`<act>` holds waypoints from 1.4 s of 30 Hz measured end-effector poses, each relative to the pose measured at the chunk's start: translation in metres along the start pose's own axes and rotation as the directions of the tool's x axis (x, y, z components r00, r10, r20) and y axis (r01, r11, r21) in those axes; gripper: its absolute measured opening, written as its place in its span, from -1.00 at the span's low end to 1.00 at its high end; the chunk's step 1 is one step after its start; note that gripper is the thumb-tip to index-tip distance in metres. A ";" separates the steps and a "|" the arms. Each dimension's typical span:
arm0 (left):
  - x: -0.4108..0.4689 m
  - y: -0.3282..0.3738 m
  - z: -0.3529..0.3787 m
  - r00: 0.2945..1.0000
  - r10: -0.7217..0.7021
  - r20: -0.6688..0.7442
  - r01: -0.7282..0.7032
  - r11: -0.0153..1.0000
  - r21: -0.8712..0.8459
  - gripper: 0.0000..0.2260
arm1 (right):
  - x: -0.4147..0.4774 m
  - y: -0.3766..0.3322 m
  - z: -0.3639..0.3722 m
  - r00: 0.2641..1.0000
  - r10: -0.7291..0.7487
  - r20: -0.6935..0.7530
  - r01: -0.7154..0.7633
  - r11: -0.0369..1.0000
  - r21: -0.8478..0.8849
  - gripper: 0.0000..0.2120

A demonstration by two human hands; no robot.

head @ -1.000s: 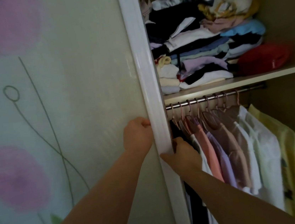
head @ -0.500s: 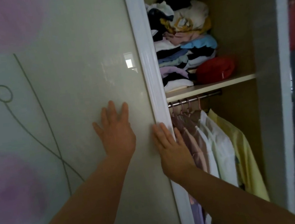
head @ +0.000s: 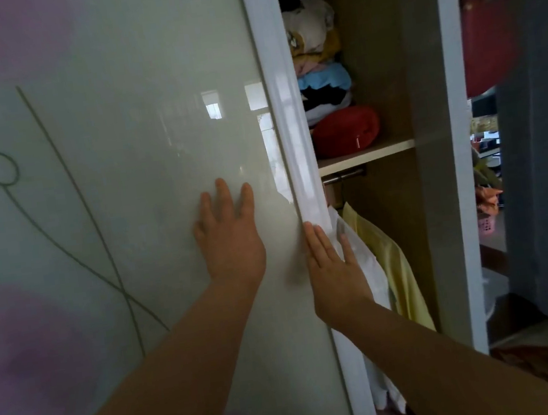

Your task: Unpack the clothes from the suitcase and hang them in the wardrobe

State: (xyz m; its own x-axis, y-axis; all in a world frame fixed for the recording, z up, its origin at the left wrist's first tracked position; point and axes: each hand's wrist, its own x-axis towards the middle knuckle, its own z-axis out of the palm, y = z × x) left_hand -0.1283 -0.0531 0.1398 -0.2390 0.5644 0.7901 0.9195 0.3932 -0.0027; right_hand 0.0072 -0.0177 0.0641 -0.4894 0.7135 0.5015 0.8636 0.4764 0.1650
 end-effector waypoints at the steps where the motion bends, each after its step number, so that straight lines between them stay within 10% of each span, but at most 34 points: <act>1: 0.001 0.006 -0.001 1.000 0.030 0.004 -0.031 1.000 0.006 -0.35 | -0.001 0.006 0.000 1.000 0.018 0.012 -0.018 1.000 0.000 -0.23; 42: 0.007 0.165 0.045 0.981 0.185 0.061 -0.190 0.977 0.095 -0.29 | -0.003 0.194 0.060 0.982 0.183 0.044 -0.175 0.974 -0.142 -0.31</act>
State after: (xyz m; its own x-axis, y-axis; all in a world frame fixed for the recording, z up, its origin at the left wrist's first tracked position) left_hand 0.0077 0.0485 0.1172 -0.0837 0.6708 0.7369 0.9143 0.3458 -0.2110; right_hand 0.1685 0.1036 0.0434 -0.3281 0.8106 0.4851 0.9442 0.2664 0.1937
